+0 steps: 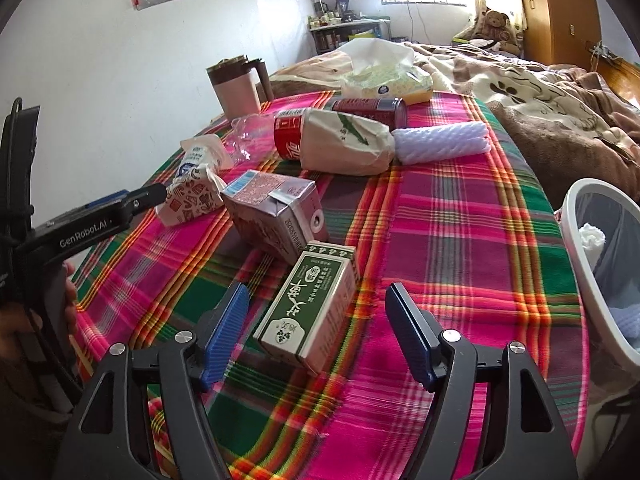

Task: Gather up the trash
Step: 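Move both tools back over the bed toward the green carton and paper cup, then grasp the green tea carton with the right tool while the left tool grasps the patterned paper cup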

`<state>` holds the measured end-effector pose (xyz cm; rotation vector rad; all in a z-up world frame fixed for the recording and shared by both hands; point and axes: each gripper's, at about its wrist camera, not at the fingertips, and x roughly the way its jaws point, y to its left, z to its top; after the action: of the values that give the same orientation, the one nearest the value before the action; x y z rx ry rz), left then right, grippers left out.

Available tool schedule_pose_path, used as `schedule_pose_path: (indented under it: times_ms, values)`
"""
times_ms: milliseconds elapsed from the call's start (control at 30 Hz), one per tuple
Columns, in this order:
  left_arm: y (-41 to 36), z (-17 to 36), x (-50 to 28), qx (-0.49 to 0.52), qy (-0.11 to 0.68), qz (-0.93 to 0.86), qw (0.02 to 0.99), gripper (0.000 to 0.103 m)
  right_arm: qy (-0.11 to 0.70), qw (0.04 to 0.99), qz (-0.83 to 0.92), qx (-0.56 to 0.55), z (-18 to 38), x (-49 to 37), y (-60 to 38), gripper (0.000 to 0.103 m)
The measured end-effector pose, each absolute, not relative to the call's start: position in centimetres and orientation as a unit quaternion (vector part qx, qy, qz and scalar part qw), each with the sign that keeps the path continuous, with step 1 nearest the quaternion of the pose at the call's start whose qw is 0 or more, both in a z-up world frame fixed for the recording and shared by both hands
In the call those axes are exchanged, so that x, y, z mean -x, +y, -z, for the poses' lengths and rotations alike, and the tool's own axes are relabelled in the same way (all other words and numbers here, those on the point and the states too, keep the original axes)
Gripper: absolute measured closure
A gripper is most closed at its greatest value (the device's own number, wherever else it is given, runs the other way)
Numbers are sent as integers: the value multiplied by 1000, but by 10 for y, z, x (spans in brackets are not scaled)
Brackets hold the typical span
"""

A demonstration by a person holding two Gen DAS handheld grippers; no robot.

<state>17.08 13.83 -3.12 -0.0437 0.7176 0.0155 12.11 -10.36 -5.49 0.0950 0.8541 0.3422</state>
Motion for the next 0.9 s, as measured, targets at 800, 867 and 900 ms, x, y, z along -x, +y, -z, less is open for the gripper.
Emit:
schedule_pose_path:
  times_ms: [800, 867, 900]
  values:
    - [121, 62, -202, 10, 419, 107, 901, 37, 433, 898, -81, 2, 68, -132, -114, 31]
    - [113, 63, -197, 7, 419, 119, 900, 37, 432, 899, -75, 0, 67, -134, -117, 31]
    - [111, 61, -195, 6, 412, 119, 903, 38, 432, 899, -73, -2, 67, -134, -119, 31]
